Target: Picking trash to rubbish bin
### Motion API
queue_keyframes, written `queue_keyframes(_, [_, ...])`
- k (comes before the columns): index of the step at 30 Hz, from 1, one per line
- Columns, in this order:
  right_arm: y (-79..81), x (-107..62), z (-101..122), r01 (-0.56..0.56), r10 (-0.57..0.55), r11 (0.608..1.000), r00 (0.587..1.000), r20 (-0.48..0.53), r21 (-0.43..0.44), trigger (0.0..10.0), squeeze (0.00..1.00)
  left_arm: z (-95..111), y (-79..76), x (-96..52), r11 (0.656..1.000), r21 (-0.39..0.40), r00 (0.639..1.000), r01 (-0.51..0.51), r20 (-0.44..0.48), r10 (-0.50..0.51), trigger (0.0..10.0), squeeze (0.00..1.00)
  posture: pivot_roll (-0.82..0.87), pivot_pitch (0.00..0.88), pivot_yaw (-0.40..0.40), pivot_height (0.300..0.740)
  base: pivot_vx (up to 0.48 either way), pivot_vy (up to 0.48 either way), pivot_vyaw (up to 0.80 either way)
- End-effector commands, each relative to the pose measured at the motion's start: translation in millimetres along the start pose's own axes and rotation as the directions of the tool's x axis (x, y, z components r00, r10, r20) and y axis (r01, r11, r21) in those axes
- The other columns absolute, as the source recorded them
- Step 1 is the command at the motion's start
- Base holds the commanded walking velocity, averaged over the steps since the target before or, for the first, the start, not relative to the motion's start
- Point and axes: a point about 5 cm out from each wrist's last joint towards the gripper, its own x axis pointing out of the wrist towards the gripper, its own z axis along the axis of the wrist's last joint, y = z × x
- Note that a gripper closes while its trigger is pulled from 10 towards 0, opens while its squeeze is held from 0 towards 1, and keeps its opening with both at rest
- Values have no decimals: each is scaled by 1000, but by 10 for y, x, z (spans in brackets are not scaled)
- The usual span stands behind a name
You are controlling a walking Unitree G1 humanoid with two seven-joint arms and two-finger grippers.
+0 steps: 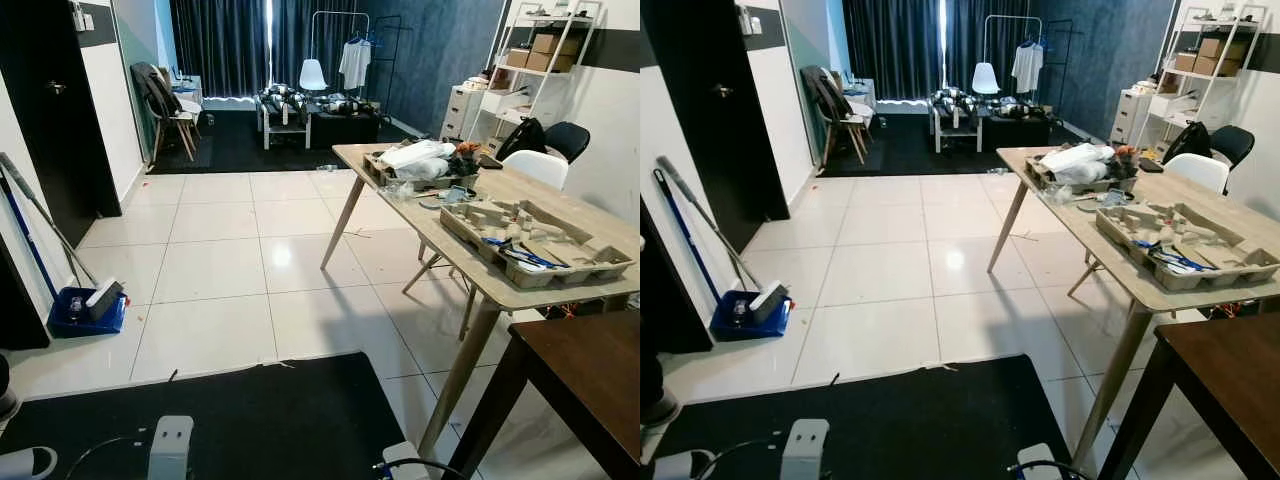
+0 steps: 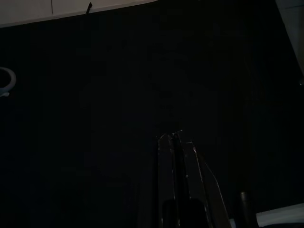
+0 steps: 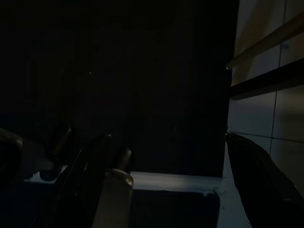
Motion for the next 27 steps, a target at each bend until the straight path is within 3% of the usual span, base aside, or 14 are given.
queue_keyframes(1, [-38, -3, -8, -2, 2, 1000, 1000, -13, -21, 10000, 0, -29, -14, -11, 1000, -7, 1000, -3, 5, 3, 10000, 0, 14, 0, -46, 740, 0, 0, 0])
queue_keyframes(10, [-85, -10, -13, -8, 7, 999, 1000, -20, -35, 10000, 0, -9, -54, -5, 1000, -7, 1000, 9, 24, -9, 10000, 0, 12, 0, -52, 740, 0, 0, 0])
queue_keyframes(27, [-133, -10, 14, -25, 23, 998, 999, -24, -58, 10000, 0, -25, -18, -20, 1000, -2, 1000, -1, 30, 2, 10000, 0, 27, 0, -71, 740, 357, 0, 0])
